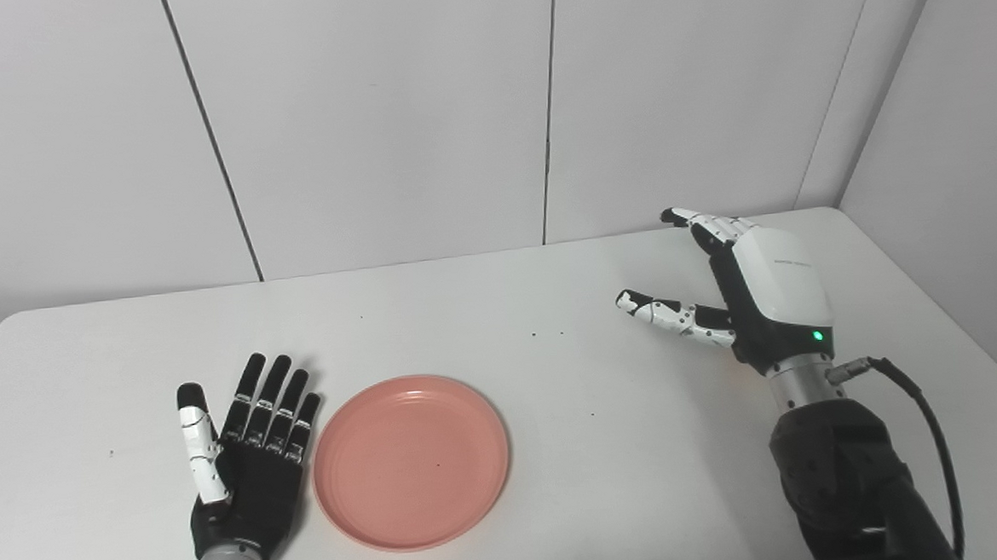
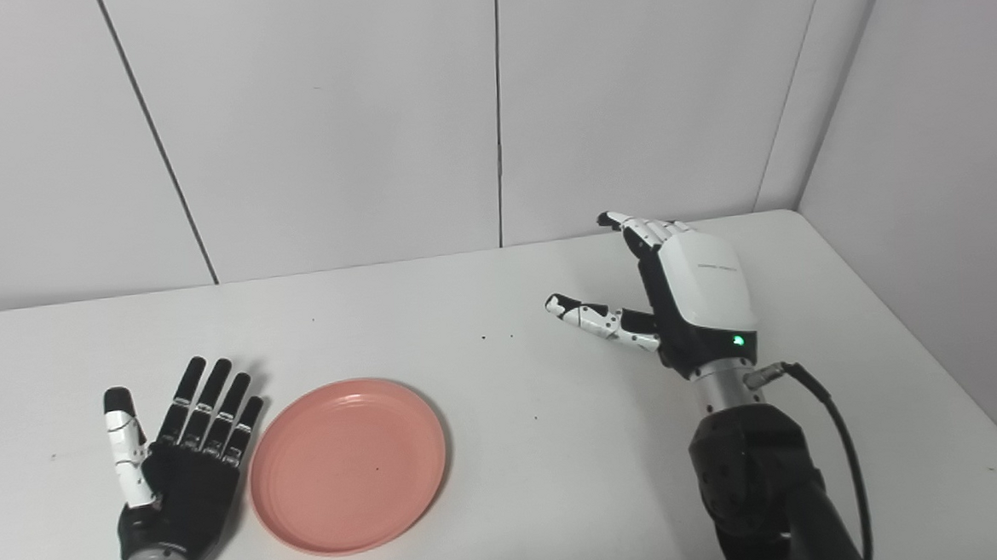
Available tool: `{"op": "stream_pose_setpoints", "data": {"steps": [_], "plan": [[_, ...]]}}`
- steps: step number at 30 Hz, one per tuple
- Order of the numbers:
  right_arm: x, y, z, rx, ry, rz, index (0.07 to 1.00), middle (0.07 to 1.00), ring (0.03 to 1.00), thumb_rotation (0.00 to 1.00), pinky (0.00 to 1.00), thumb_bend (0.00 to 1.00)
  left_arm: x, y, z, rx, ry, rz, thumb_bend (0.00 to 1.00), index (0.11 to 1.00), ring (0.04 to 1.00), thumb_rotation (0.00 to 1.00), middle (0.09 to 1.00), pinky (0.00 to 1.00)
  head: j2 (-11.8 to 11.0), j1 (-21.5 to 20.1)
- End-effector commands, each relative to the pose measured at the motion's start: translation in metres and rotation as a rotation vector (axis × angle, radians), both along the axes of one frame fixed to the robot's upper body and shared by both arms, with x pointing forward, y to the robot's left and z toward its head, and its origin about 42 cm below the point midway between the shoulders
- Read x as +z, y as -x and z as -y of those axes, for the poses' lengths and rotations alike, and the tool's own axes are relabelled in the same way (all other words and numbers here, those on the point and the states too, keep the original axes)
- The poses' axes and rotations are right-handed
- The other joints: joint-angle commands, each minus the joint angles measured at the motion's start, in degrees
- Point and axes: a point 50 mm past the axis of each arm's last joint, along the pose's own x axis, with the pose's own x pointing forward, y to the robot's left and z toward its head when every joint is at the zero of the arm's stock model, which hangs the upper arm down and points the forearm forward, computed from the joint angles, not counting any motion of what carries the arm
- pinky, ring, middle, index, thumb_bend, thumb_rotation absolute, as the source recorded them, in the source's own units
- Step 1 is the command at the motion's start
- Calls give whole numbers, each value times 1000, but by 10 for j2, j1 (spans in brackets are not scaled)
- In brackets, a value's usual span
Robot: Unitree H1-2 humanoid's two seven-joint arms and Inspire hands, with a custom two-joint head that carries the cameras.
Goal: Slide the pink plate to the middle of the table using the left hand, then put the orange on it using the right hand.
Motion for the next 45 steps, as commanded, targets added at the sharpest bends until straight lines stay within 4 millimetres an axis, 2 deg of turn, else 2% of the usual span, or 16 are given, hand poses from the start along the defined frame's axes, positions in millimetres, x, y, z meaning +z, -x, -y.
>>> {"op": "stream_pose_setpoints", "data": {"steps": [1, 8, 12, 16, 23, 25, 32, 38, 45], "plan": [[18, -9, 10, -35, 39, 48, 774, 783, 788, 885, 833, 817, -15, 7, 4, -5, -5, -78, 753, 851, 924, 661, 850, 1000, -2, 1], [15, -23, 40, -95, 111, 32, 743, 750, 749, 856, 791, 805, -17, 8, 3, -3, 0, -82, 756, 866, 913, 667, 842, 1000, -1, 2], [14, -29, 53, -119, 138, 29, 729, 742, 736, 838, 805, 806, -17, 8, 3, -7, 22, -87, 759, 869, 926, 659, 843, 1000, -1, 2], [12, -34, 63, -138, 149, 23, 727, 744, 732, 814, 810, 811, -17, 9, 4, -9, 24, -83, 756, 864, 923, 662, 833, 1000, -1, 2], [10, -42, 77, -161, 196, -20, 729, 757, 755, 836, 812, 830, -18, 9, 3, -10, 30, -81, 749, 873, 919, 669, 830, 1000, -1, 2], [8, -44, 81, -167, 207, -28, 730, 759, 750, 831, 780, 838, -18, 8, 3, -10, 36, -82, 745, 873, 917, 668, 825, 1000, -2, 1], [-2, -50, 88, -166, 207, -48, 723, 753, 742, 801, 755, 829, -19, 10, 5, -13, 35, -84, 747, 881, 915, 669, 830, 1000, -1, 3], [-5, -58, 84, -146, 243, -105, 731, 765, 753, 810, 764, 817, -17, 12, 4, -5, 34, -86, 751, 876, 917, 662, 826, 1000, 0, 4], [-10, -71, 81, -138, 219, -143, 719, 740, 711, 790, 721, 846, -20, 12, 4, -9, 37, -88, 747, 883, 924, 670, 834, 1000, 0, 4]]}}
